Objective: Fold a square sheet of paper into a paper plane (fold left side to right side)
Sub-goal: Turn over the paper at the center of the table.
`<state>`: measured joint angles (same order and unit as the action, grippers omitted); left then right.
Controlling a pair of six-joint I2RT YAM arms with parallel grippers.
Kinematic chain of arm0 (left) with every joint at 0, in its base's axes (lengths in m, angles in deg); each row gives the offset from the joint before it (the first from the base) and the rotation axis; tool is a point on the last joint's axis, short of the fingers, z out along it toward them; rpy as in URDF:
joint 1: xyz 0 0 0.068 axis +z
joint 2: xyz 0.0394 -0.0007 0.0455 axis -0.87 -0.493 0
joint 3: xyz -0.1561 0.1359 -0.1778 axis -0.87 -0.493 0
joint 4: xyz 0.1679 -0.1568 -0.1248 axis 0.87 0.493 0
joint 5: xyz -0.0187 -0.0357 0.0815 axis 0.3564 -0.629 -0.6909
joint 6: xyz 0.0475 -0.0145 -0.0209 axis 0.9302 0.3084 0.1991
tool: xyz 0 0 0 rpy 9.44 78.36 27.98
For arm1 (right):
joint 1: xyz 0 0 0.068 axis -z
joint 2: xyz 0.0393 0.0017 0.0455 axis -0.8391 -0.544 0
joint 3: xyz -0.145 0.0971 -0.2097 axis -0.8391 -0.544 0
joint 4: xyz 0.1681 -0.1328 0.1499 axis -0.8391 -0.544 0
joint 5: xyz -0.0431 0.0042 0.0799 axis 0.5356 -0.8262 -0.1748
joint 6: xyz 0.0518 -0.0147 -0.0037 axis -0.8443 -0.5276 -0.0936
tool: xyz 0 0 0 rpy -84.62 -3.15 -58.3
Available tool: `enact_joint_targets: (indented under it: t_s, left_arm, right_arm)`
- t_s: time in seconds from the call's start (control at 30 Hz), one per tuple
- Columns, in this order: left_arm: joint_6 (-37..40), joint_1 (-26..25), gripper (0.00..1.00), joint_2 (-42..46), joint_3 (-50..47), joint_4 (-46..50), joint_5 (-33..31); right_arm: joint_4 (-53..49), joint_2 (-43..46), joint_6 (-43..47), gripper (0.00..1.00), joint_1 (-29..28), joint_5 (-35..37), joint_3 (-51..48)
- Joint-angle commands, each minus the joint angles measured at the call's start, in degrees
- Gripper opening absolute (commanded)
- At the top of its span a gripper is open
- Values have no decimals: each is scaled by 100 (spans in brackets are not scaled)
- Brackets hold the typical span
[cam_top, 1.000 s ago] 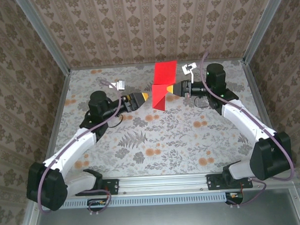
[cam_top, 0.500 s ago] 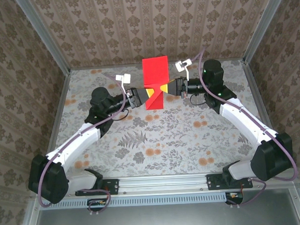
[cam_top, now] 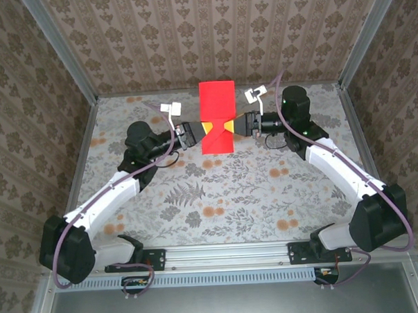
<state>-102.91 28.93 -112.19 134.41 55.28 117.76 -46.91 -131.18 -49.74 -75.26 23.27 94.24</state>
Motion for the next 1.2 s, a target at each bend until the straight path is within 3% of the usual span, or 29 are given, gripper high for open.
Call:
enact_joint_targets:
  t_s: [0.0,0.17,0.3,0.4,0.5,0.6,0.83,0.93,1.17]
  left_arm:
    - [501,-35,7,313,95,675,-235]
    - [1946,-301,0,583,516,3101,-1293]
    - [3121,-973,0,329,1271,5381,-3009]
    - [3249,-1432,0,-126,1638,6381,-4182]
    - [3038,-1853,0,-632,1917,7016,-5154]
    - [2504,-2274,0,-1170,2216,7610,-6095]
    - [769,-2608,0,-2547,2951,8725,-7011]
    - [240,-2742,0,-3342,3772,9594,-7388]
    - [-316,-2837,0,-4877,5155,10729,-7193]
  right_arm:
    - [-589,305,438,35,118,284,-88]
    - [-2061,667,1213,51,437,1445,-151]
    - [-3060,878,1588,59,615,2787,-225]
    - [-3650,1001,1619,67,665,4016,-280]
    - [-4203,1116,1459,82,780,5260,-367]
    - [-4350,1284,1252,99,1024,5673,-613]
    - [-4451,1548,1054,100,1294,5996,-939]
    - [-4504,1528,1106,100,1323,6015,-948]
    - [-4511,1491,1163,100,1382,5877,-971]
